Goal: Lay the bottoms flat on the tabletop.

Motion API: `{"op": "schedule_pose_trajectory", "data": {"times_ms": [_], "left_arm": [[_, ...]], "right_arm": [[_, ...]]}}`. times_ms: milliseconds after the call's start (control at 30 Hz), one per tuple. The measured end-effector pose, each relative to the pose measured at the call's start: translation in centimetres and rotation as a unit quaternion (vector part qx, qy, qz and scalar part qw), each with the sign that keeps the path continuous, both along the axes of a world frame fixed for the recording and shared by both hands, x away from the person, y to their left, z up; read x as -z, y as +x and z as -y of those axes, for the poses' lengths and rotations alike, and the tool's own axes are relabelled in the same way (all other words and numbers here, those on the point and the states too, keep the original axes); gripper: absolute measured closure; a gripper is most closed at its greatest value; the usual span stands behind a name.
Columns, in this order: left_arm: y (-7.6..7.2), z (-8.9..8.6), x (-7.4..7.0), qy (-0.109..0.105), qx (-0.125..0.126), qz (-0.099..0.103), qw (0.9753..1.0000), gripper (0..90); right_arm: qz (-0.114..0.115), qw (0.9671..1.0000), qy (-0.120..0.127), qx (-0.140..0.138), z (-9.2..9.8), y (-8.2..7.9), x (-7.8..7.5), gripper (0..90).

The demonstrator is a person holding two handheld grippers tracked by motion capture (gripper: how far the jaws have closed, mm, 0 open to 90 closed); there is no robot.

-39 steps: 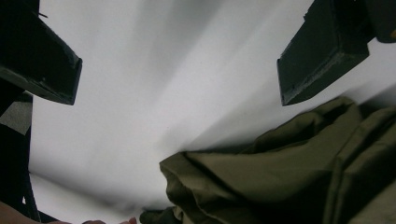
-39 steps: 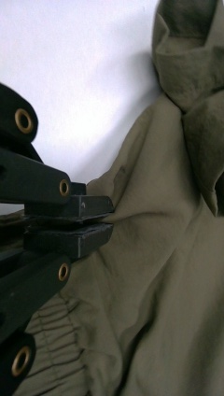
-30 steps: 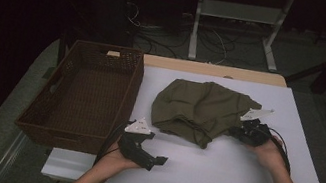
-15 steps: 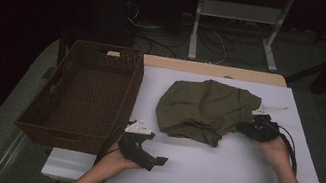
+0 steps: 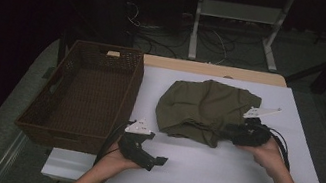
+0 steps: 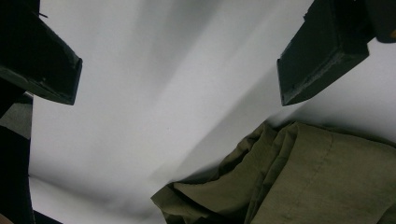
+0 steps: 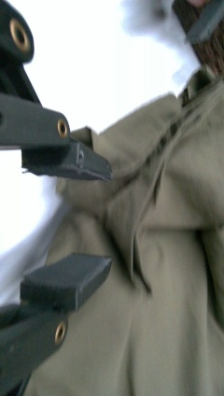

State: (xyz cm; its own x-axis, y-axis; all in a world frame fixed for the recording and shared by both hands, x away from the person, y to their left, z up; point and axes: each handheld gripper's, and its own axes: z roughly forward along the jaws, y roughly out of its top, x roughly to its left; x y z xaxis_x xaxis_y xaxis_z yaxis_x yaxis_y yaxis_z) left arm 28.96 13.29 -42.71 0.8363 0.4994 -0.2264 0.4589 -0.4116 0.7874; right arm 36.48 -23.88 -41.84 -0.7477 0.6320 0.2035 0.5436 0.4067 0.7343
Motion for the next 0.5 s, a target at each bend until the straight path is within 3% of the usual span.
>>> {"op": "schedule_pose_trajectory", "data": {"times_ms": [300,500], "left_arm": [[0.0,0.1,0.0,0.000,0.000,0.000,1.0000,0.0],[0.0,0.1,0.0,0.000,0.000,0.000,1.0000,0.0]], "right_arm": [[-0.003,0.9992,-0.010,-0.039,-3.4,-0.7,0.9,32.7],[0.009,0.9988,-0.031,-0.038,-6.0,-0.1,1.7,25.6]]}}
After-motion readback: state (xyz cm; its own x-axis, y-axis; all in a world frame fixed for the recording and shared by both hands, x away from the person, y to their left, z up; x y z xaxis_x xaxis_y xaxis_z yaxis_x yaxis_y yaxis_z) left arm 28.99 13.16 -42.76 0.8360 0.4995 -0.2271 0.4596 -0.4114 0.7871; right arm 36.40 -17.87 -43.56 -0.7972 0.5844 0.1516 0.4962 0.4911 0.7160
